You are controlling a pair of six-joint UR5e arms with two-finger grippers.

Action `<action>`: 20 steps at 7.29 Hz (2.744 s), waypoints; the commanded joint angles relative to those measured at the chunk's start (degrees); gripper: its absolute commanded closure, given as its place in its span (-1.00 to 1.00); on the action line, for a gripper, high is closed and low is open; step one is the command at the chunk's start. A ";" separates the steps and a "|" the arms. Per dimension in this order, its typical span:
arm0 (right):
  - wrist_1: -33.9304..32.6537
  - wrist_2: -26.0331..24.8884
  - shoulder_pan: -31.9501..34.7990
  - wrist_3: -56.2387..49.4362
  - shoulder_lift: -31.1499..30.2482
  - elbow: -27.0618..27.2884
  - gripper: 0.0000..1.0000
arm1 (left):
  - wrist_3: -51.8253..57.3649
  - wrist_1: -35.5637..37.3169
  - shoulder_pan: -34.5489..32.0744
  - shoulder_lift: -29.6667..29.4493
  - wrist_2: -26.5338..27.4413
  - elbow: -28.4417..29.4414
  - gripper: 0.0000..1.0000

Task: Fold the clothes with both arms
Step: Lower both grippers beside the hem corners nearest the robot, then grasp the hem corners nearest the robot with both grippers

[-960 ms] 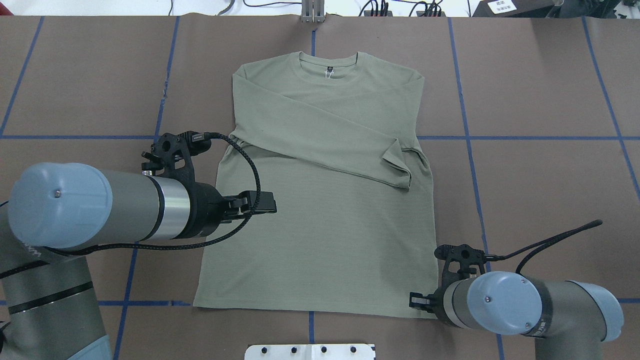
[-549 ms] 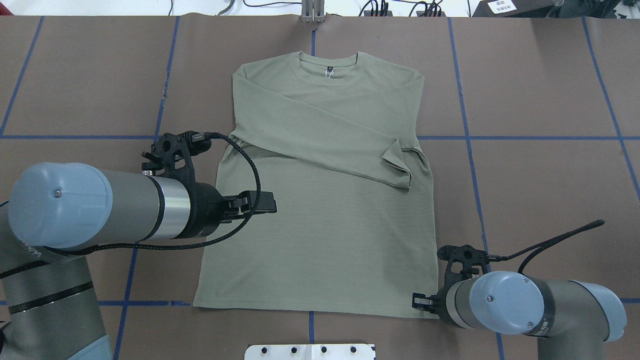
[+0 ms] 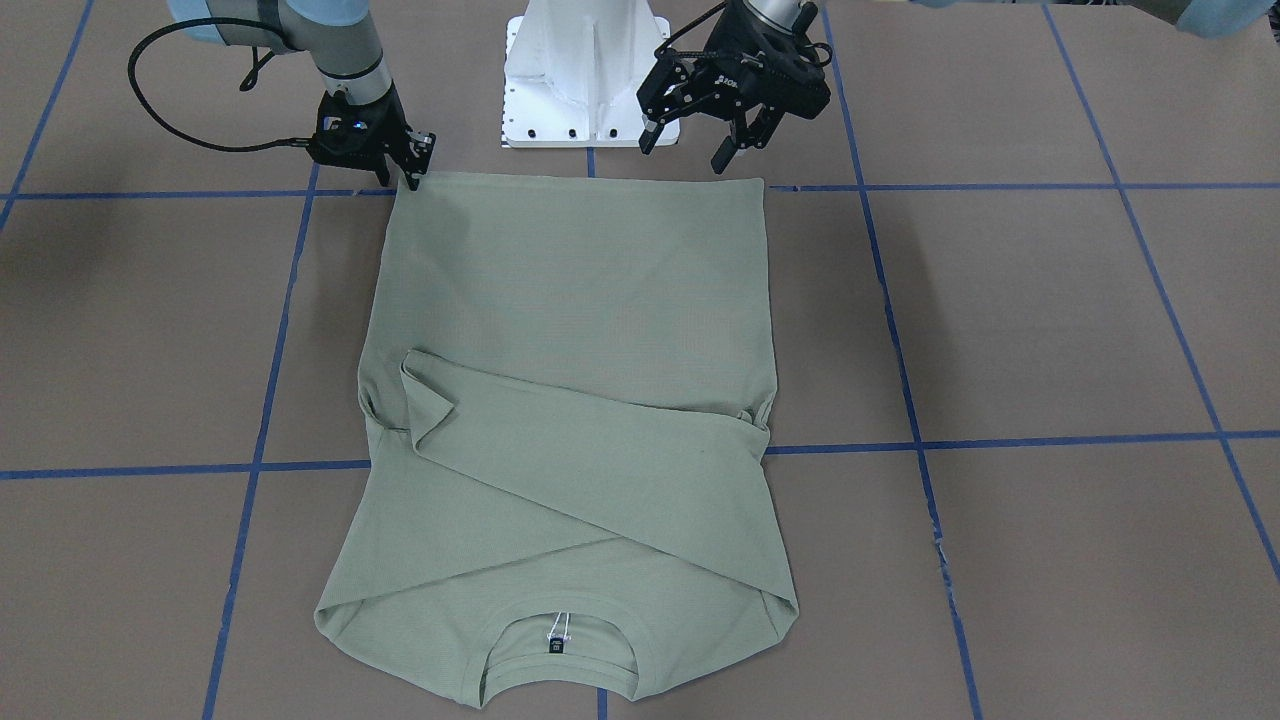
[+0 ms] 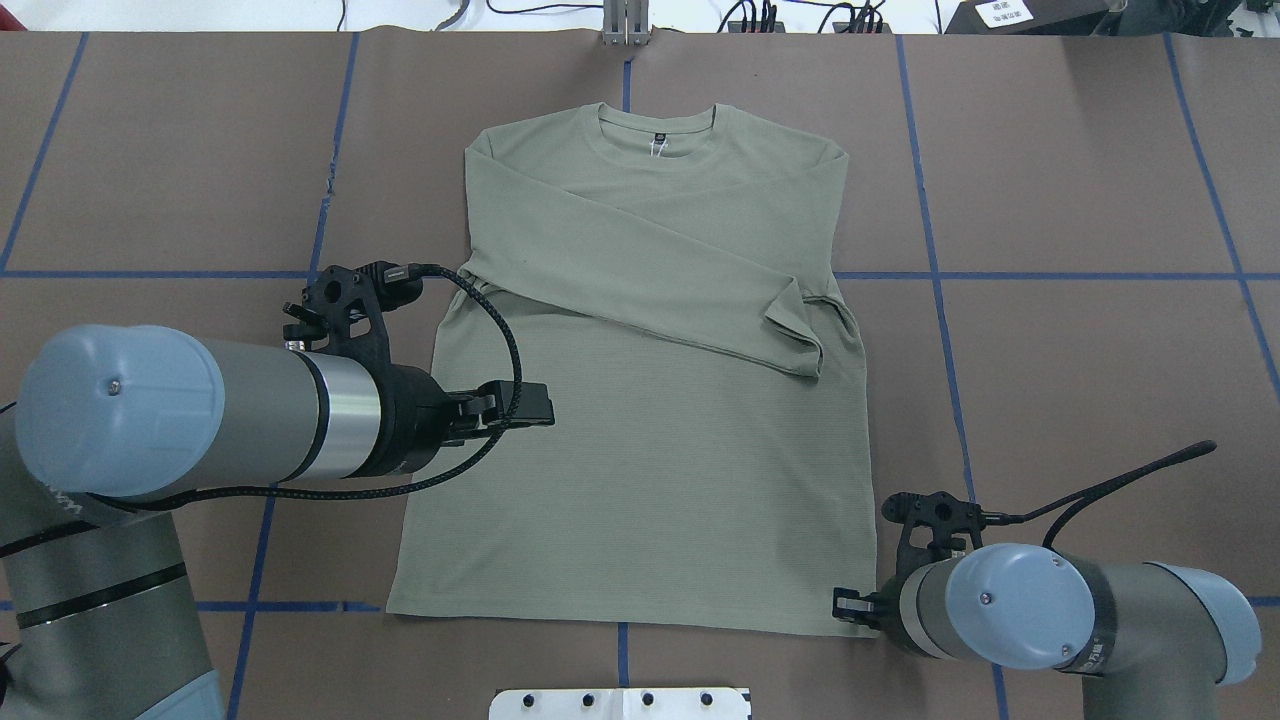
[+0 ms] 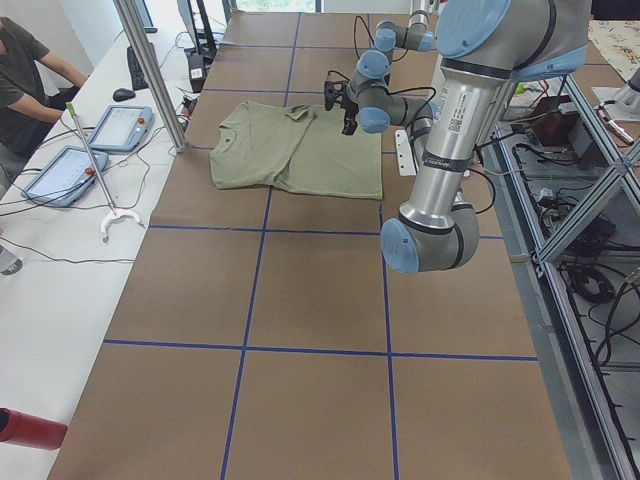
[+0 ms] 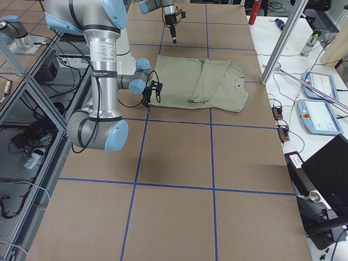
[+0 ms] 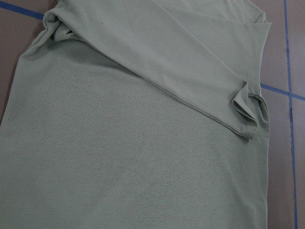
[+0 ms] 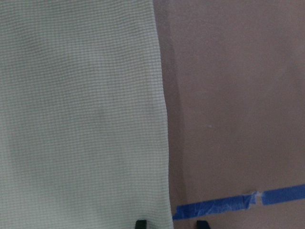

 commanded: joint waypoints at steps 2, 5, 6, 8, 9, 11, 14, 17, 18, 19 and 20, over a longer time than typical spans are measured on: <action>0.00 0.33 -0.10 0.01 0.34 -0.09 0.53 | 0.00 0.00 0.01 0.00 0.00 -0.01 -1.00; 0.00 -0.38 -0.27 1.84 0.42 0.26 1.00 | 0.00 0.00 -0.07 0.08 -0.09 -0.01 -1.00; 0.00 -0.03 -0.19 2.90 0.60 1.05 1.00 | 0.00 0.00 -0.07 0.00 -0.09 -0.01 -1.00; 0.00 -0.11 0.17 3.09 -0.01 6.04 1.00 | -0.09 0.09 0.10 0.69 0.00 0.25 -1.00; 0.00 -0.72 0.43 4.83 0.07 6.76 1.00 | -2.35 0.18 2.62 2.53 0.08 0.43 -1.00; 0.09 -0.55 0.52 5.99 0.25 6.86 1.00 | -8.58 0.27 10.26 8.15 4.36 0.43 -1.00; 0.09 -0.29 2.36 5.90 0.59 6.94 1.00 | -13.53 8.30 16.44 11.25 8.25 1.21 -0.98; 0.09 -0.03 3.15 5.90 0.60 6.86 1.00 | -12.83 8.97 16.01 10.98 10.72 6.47 -0.94; 0.09 -0.03 3.24 5.90 0.69 6.77 1.00 | -12.75 8.97 15.84 10.98 10.81 7.10 -0.92; 0.09 -0.03 3.24 5.90 0.69 6.77 1.00 | -12.75 8.97 15.83 11.07 10.81 7.28 -0.86; 0.09 -0.03 3.42 5.90 0.69 6.77 1.00 | -12.66 8.97 15.92 10.98 10.81 7.63 -0.72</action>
